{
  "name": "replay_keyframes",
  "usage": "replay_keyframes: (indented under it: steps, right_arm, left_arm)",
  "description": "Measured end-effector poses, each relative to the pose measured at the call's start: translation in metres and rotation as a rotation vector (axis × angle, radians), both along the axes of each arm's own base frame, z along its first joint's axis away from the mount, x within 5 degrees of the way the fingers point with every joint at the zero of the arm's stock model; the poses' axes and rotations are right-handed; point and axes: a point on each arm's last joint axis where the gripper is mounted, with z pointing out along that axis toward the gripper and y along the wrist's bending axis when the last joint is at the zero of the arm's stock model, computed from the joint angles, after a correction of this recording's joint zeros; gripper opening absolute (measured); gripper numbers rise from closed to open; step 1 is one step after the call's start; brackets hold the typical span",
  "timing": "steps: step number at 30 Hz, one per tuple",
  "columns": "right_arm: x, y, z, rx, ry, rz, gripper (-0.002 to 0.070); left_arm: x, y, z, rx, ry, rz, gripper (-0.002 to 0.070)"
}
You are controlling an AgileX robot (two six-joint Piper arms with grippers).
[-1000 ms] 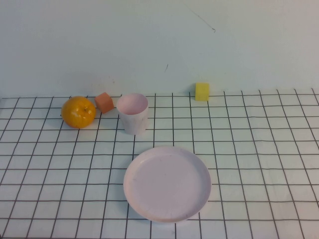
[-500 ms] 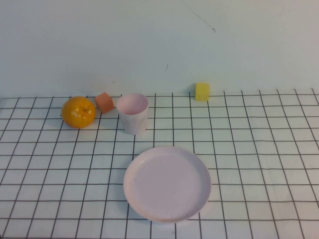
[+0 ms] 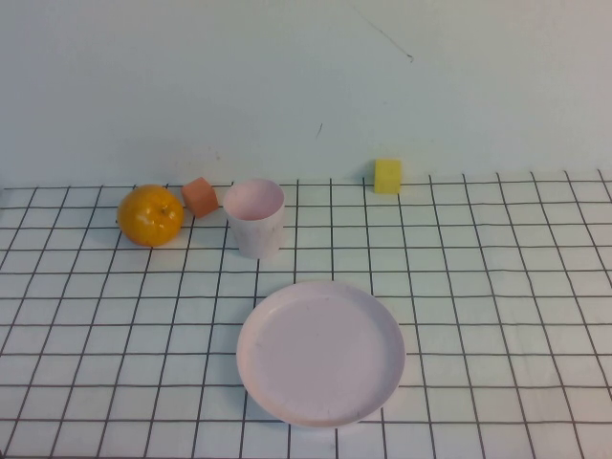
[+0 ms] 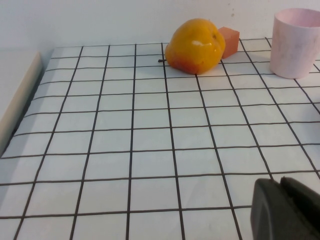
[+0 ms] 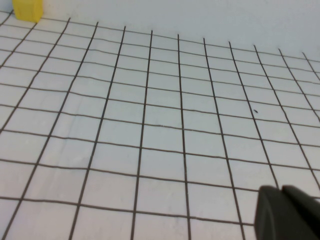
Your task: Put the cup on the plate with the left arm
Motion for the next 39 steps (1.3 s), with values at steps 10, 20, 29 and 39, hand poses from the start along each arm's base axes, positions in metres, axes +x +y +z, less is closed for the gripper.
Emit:
replay_keyframes:
  steps: [10, 20, 29, 39]
  right_arm:
    - [0.0, 0.0, 0.0, 0.0, 0.0, 0.0, -0.0001]
    - [0.0, 0.0, 0.0, 0.0, 0.0, 0.0, -0.0001]
    - [0.0, 0.0, 0.0, 0.0, 0.0, 0.0, -0.0001]
    - [0.0, 0.0, 0.0, 0.0, 0.0, 0.0, -0.0001]
  left_arm:
    - [0.0, 0.0, 0.0, -0.001, 0.0, 0.0, -0.0002]
    - [0.0, 0.0, 0.0, -0.001, 0.0, 0.0, -0.0002]
    - [0.0, 0.0, 0.0, -0.001, 0.0, 0.0, -0.0002]
    - [0.004, 0.002, 0.02, 0.032, -0.243, 0.017, -0.0002]
